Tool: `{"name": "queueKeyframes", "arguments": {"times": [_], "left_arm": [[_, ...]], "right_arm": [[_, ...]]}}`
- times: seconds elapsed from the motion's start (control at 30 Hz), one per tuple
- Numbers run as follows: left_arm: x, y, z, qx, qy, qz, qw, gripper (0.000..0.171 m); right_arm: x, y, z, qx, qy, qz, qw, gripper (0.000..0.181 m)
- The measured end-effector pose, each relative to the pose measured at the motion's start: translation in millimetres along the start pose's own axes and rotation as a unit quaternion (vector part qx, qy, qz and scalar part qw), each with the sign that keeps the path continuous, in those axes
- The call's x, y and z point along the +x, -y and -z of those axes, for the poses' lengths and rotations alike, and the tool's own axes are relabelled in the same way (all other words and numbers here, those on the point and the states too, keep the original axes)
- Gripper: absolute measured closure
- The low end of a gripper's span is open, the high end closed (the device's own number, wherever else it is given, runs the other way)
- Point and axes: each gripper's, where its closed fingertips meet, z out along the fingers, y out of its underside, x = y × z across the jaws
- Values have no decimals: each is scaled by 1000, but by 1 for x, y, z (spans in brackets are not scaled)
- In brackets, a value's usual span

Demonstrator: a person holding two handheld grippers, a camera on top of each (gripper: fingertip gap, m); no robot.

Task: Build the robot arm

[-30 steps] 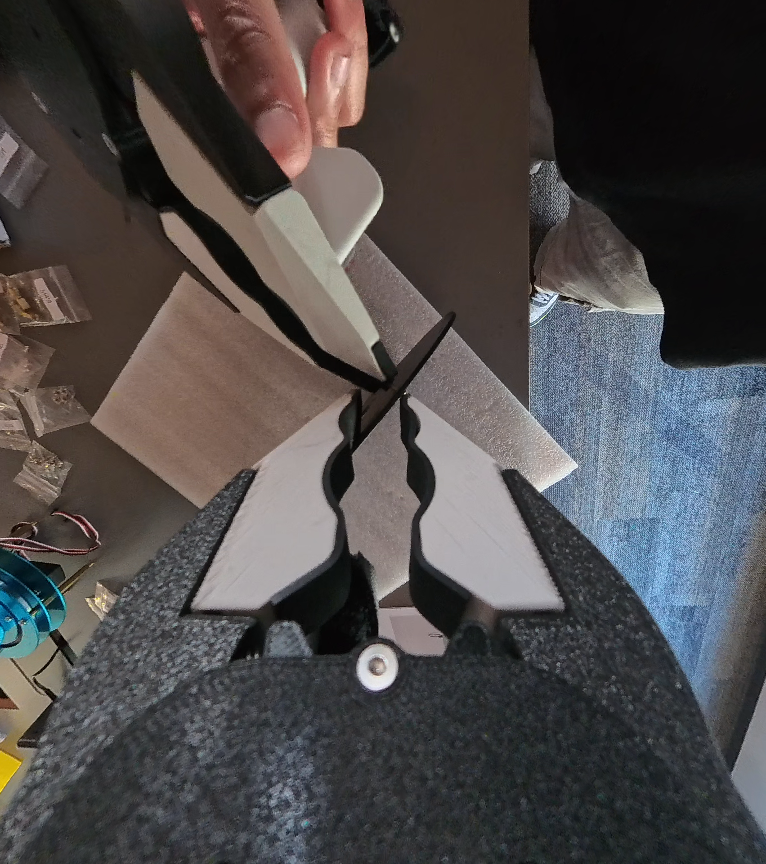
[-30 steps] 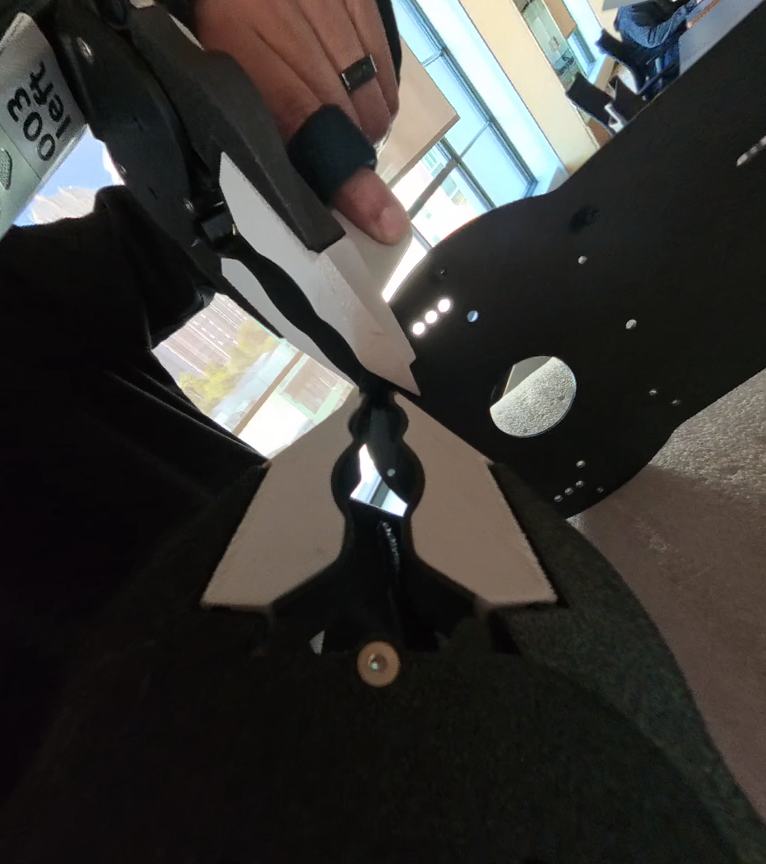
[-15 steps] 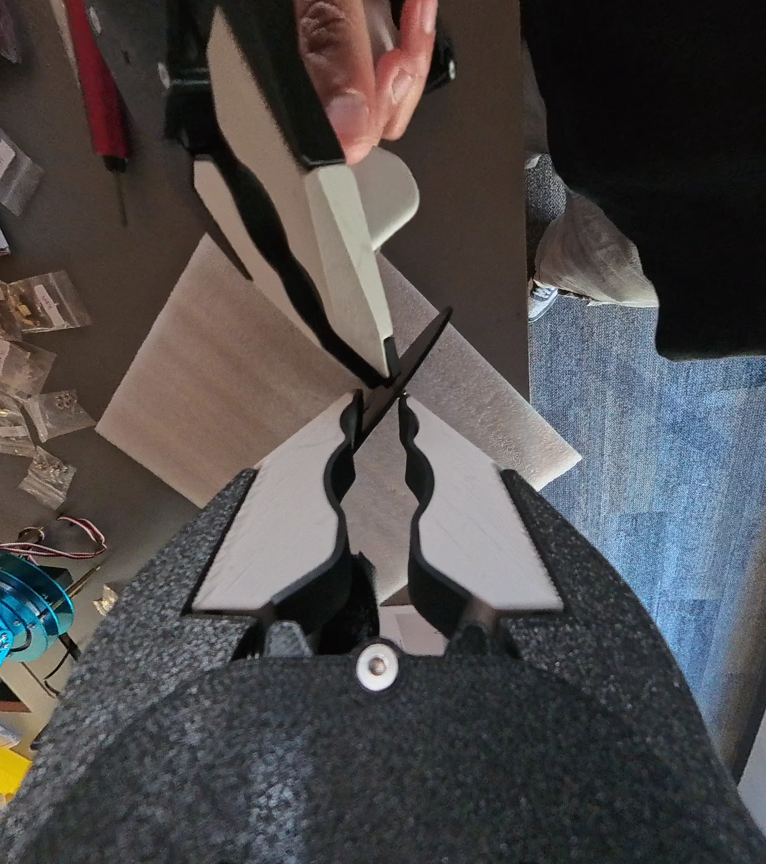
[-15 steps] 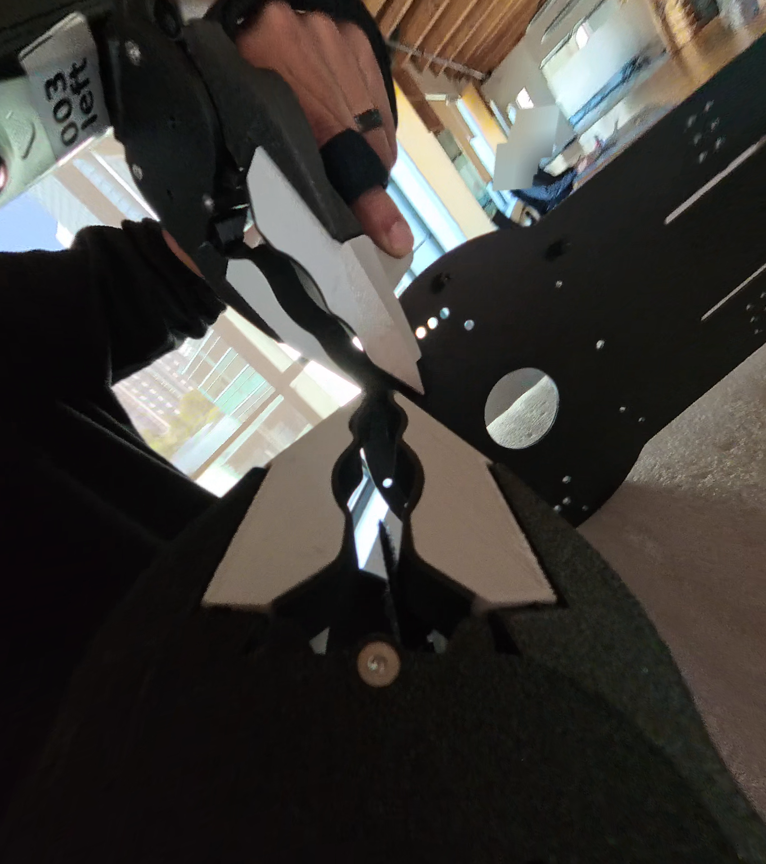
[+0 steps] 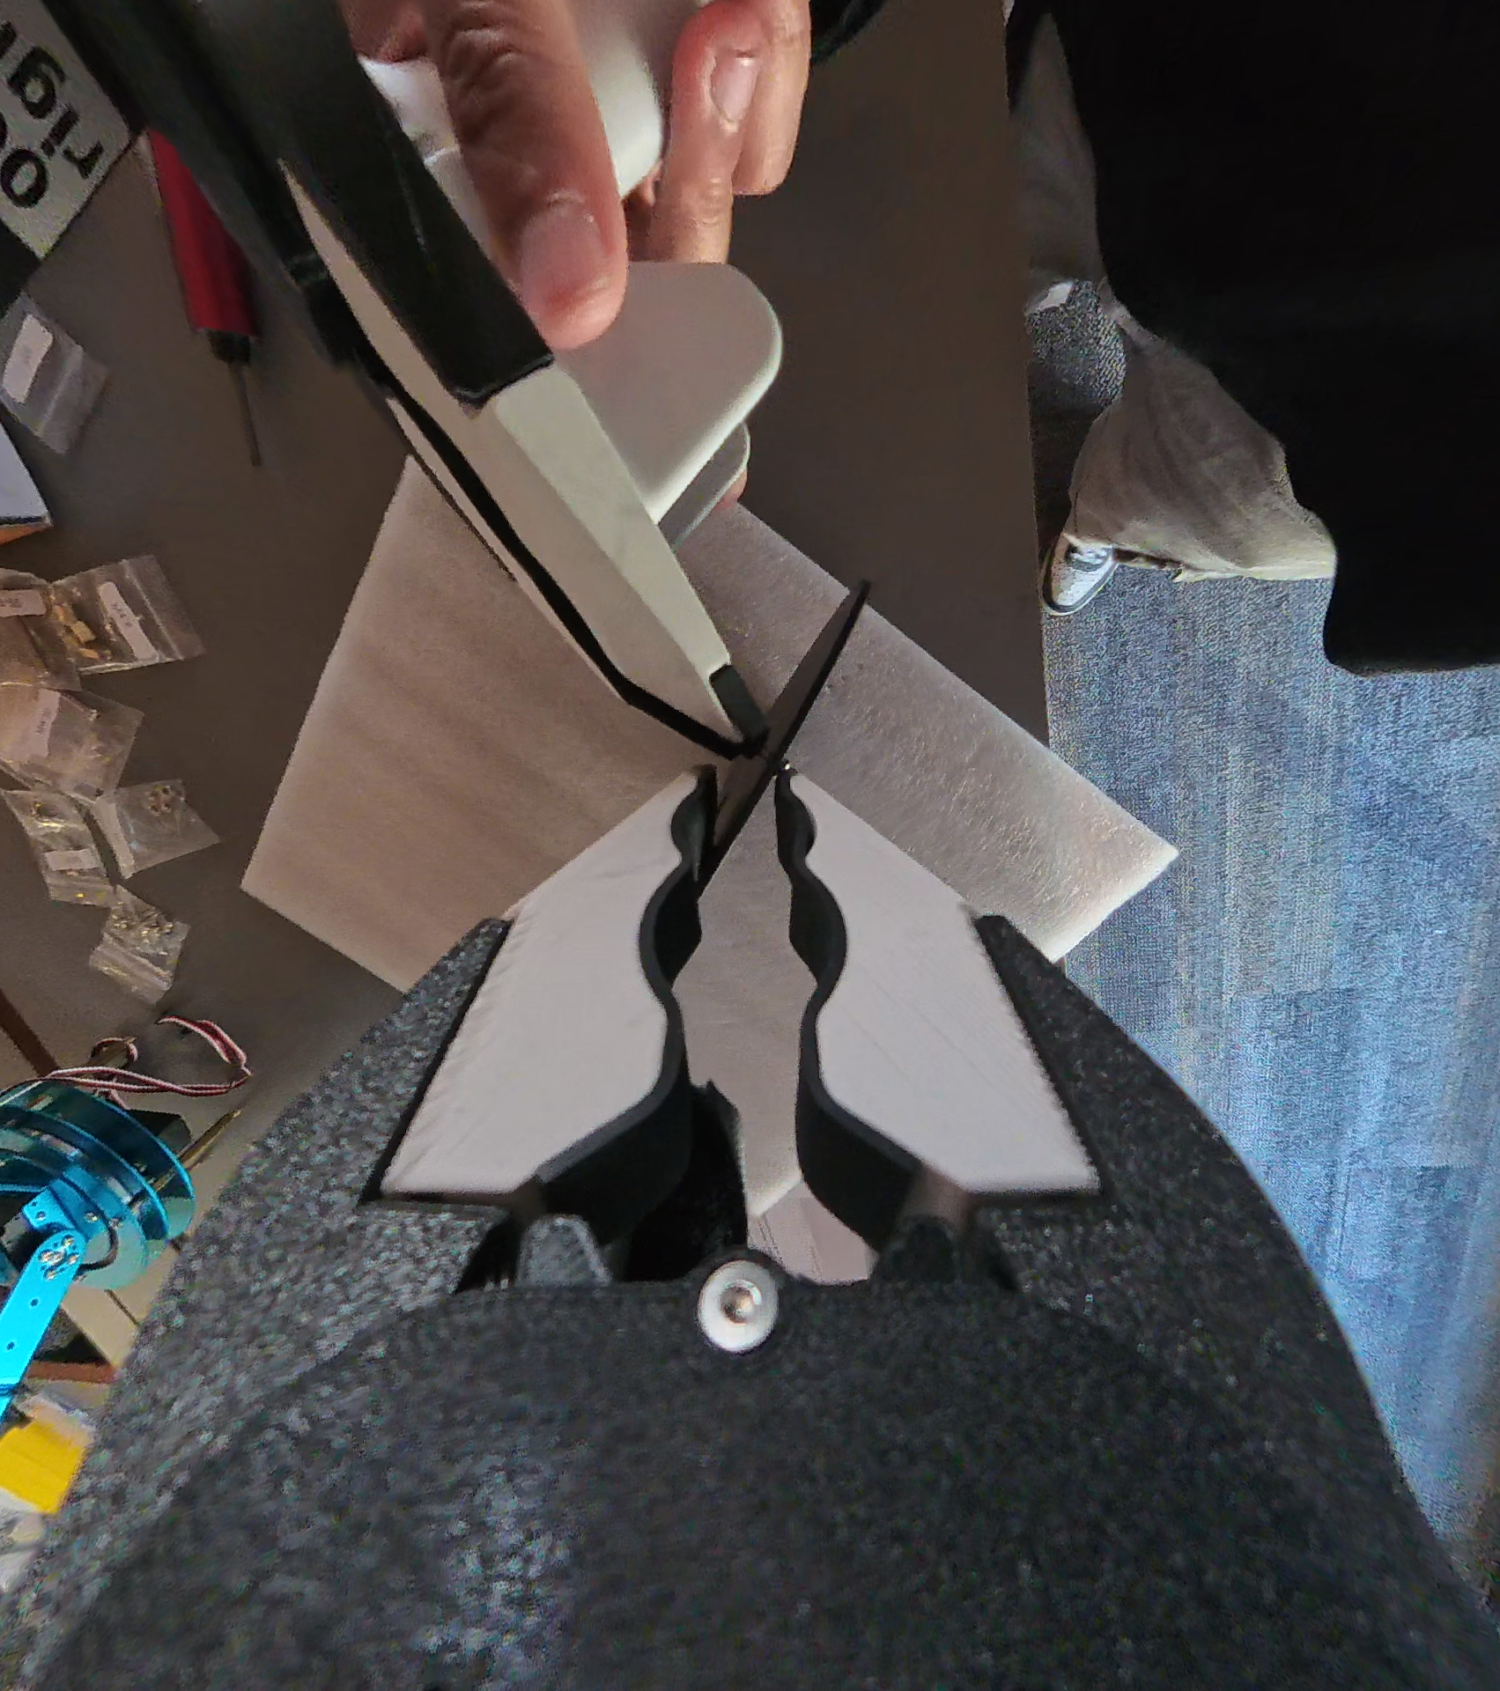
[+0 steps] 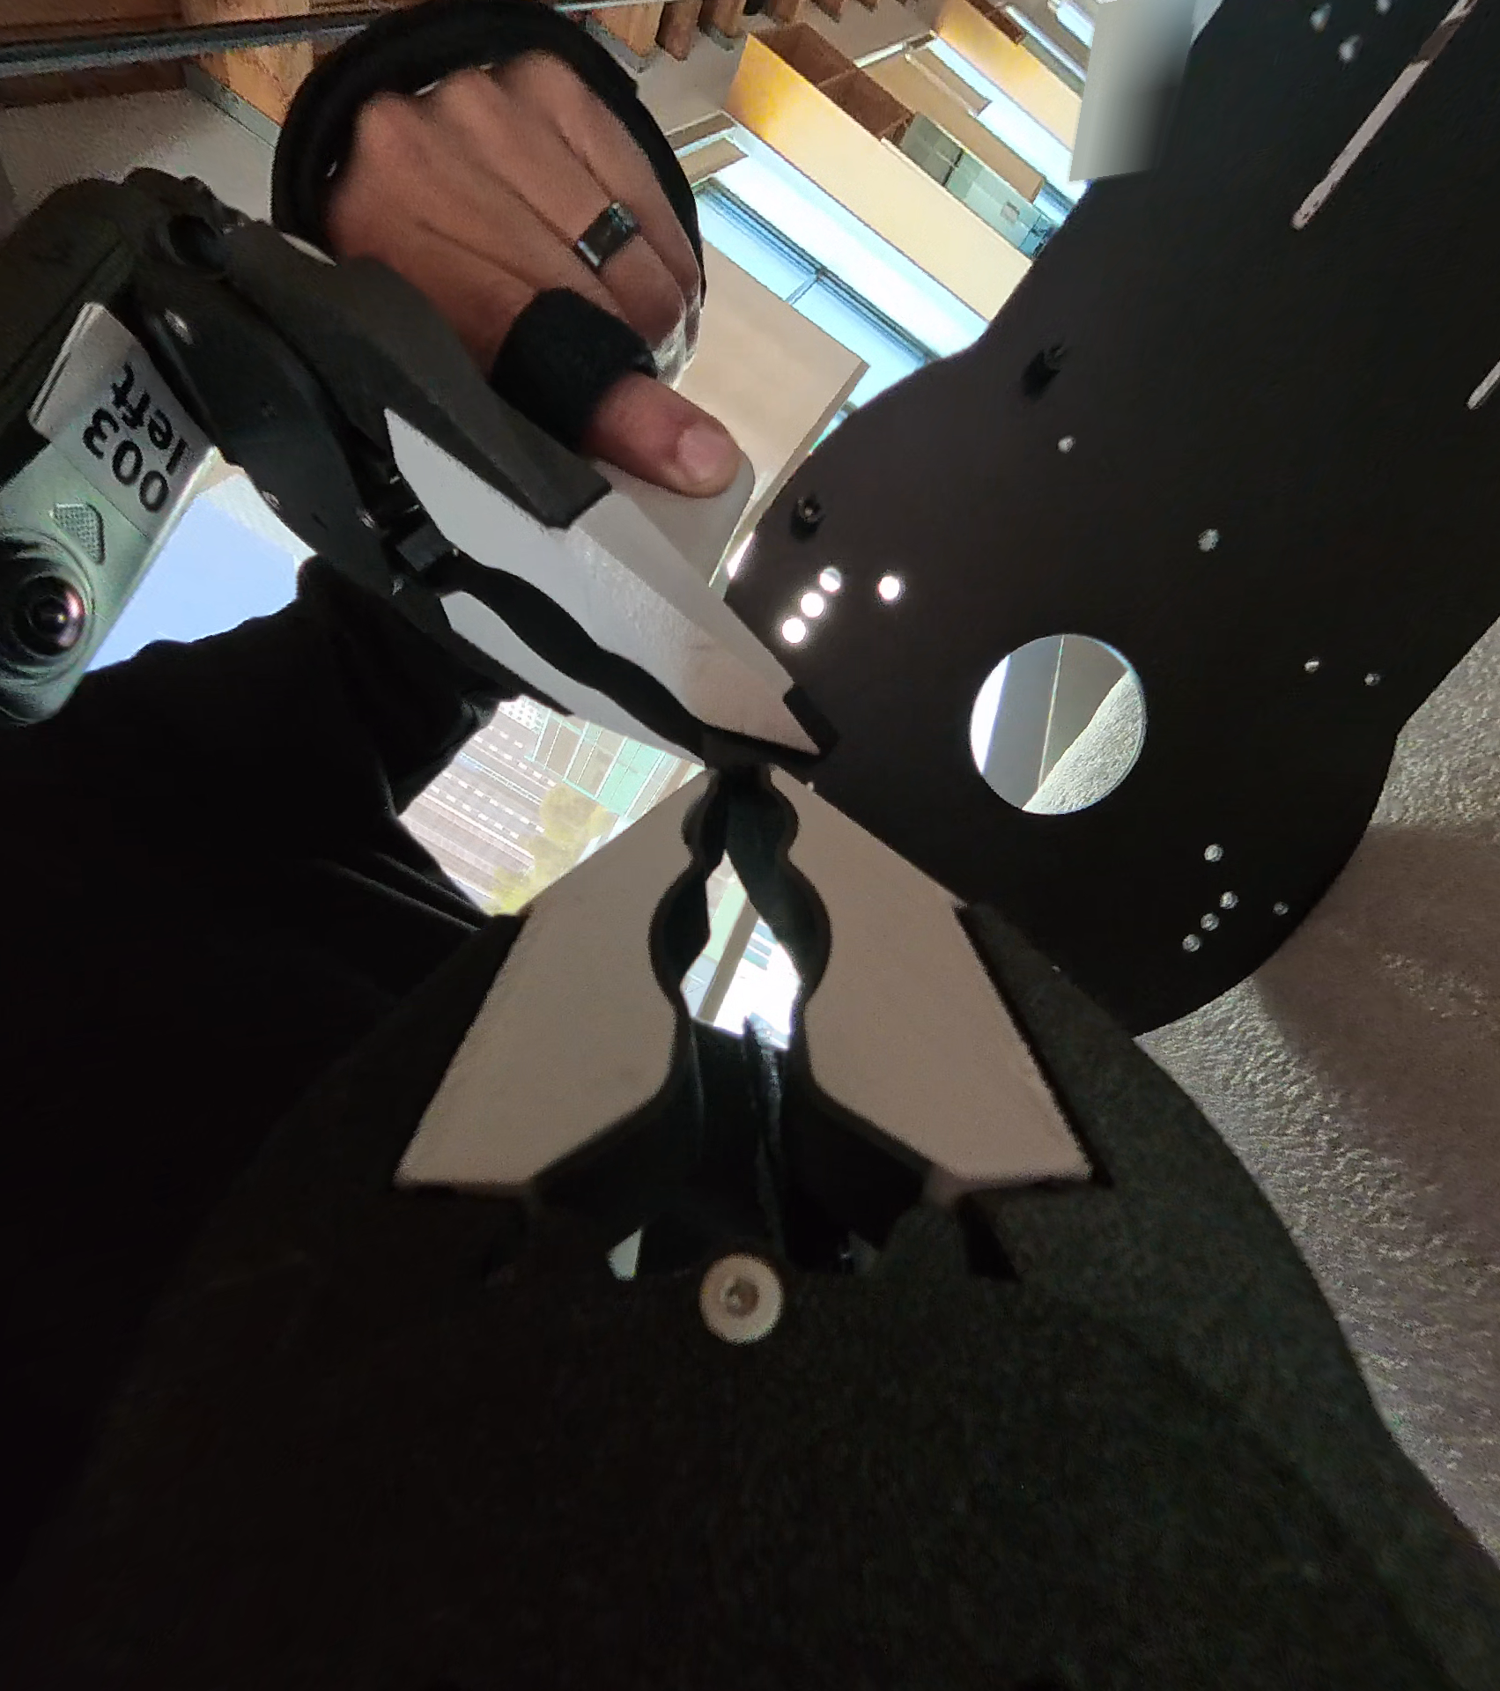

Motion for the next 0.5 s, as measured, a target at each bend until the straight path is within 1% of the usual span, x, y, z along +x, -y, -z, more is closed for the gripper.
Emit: {"name": "queueKeyframes", "arguments": {"times": [0.13,0.27,0.43,0.5], "left_arm": [[-1,1,0,9,-6,2,1000,159],[1,0,0,-5,-13,-7,1000,160],[3,-1,0,4,-21,3,1000,160],[1,0,0,4,-18,5,1000,160]], "right_arm": [[0,3,1,-12,12,13,1000,177],[0,3,-1,-18,9,18,1000,177],[0,2,-3,-19,8,-18,1000,177],[0,3,-2,-23,3,-14,1000,177]]}}
